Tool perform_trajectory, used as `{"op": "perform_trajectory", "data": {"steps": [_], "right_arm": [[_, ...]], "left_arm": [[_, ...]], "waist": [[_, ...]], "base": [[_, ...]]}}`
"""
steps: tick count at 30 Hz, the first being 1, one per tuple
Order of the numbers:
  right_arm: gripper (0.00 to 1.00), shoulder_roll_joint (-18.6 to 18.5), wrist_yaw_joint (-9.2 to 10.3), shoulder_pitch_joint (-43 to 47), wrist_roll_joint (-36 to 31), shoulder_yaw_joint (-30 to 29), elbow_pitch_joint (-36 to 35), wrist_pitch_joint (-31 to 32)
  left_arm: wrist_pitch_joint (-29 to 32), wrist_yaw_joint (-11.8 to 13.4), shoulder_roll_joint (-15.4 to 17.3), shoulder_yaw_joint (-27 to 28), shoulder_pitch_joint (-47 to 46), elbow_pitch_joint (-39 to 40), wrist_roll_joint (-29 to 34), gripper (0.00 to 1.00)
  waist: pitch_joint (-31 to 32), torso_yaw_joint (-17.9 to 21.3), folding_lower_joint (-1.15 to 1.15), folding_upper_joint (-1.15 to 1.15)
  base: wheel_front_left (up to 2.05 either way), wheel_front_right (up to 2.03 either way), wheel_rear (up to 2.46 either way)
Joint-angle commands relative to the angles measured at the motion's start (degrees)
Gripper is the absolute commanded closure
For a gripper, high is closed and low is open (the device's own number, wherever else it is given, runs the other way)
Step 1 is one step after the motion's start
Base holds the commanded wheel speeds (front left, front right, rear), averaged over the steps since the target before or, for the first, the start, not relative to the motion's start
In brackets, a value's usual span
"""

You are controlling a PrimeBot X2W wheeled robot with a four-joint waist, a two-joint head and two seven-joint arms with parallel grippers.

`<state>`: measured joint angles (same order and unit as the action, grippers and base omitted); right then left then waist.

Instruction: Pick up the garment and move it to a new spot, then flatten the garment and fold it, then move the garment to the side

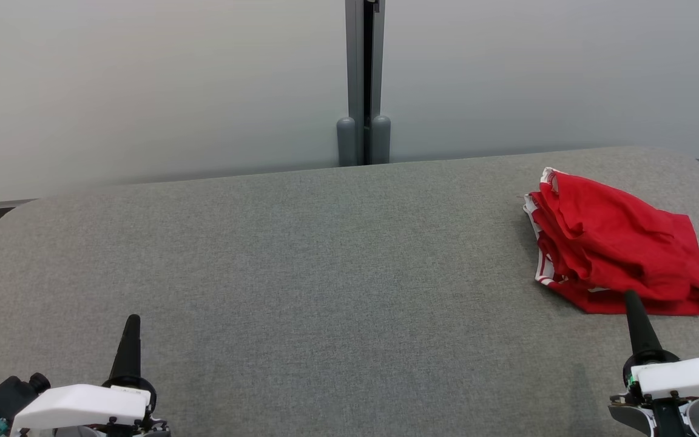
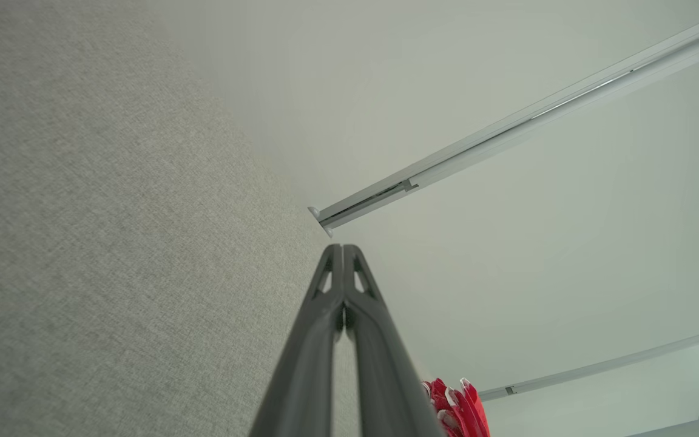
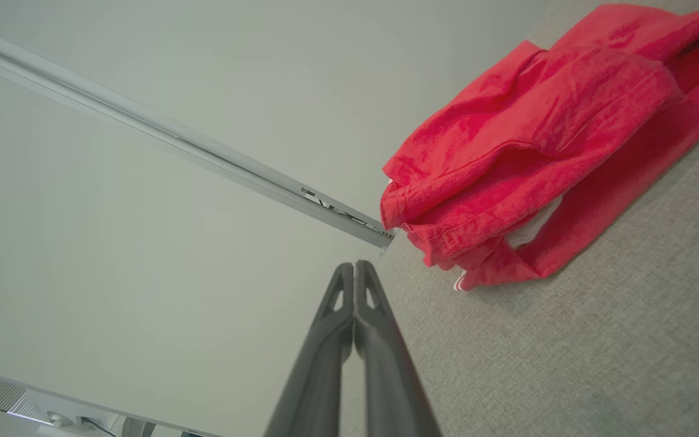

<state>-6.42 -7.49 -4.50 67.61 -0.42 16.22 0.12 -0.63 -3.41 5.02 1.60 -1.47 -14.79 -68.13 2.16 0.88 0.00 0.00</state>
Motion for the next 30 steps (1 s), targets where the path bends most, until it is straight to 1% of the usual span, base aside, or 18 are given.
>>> {"op": "perform_trajectory", "data": {"steps": [1, 18, 30], "right_arm": [[1.0, -0.03, -0.01, -1.1, 1.4, -0.52, -0.71, 0.61], [1.0, 1.16, -0.01, -1.52, 9.32, -2.48, -1.33, 2.62], [1.0, 1.89, 0.0, -1.74, 13.9, -3.67, -1.67, 3.82]], "left_arm": [[0.3, -0.44, 0.25, 0.59, -1.4, 0.68, -1.39, 1.0], [2.68, -1.75, -0.58, 2.16, -2.8, 0.77, -9.19, 1.0], [4.05, -2.49, -1.03, 3.03, -3.43, 0.78, -13.54, 1.0]], "waist": [[-0.06, -0.02, 0.0, 0.0], [-0.7, -0.27, 0.0, 0.0], [-1.12, -0.43, 0.0, 0.0]], "base": [[0.0, 0.0, 0.0], [0.0, 0.0, 0.0], [0.0, 0.0, 0.0]]}}
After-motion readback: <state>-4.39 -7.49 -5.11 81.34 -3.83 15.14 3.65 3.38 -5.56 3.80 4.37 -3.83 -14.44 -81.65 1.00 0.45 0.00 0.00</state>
